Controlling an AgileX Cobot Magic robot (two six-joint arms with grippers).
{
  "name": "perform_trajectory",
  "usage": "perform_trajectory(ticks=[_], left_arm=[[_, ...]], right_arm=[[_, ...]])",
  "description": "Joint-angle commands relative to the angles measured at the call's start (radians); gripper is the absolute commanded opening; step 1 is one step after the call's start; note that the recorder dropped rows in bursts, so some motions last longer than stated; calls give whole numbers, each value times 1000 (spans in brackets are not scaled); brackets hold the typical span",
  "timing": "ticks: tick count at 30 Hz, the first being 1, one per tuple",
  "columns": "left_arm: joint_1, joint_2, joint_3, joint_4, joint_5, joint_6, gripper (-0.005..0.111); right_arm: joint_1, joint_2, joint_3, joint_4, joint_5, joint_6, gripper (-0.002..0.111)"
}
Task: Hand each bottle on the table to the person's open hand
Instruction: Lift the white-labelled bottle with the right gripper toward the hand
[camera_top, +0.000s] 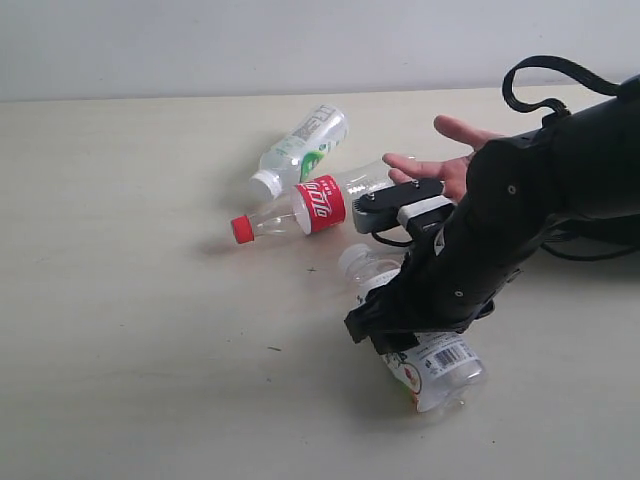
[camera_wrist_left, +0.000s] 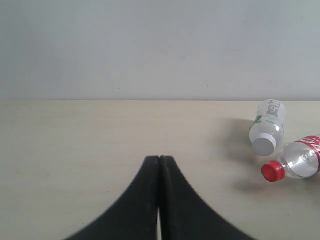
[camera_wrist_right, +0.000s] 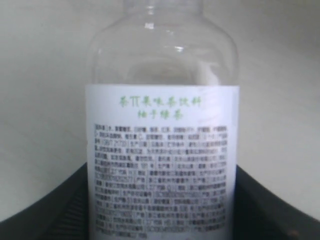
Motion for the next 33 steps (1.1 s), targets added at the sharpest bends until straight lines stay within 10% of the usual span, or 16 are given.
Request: perform_trajectory(ticks=[1, 24, 33], left_arm=[[0, -6, 3, 3, -2, -1, 0], [0, -6, 3, 3, -2, -1, 0], [0, -6, 3, 3, -2, -1, 0]], right_arm=[[5, -54, -9, -3, 45, -39, 0], [5, -447, -160, -256, 291, 77, 0], [-177, -334, -326, -279, 444, 57, 0]])
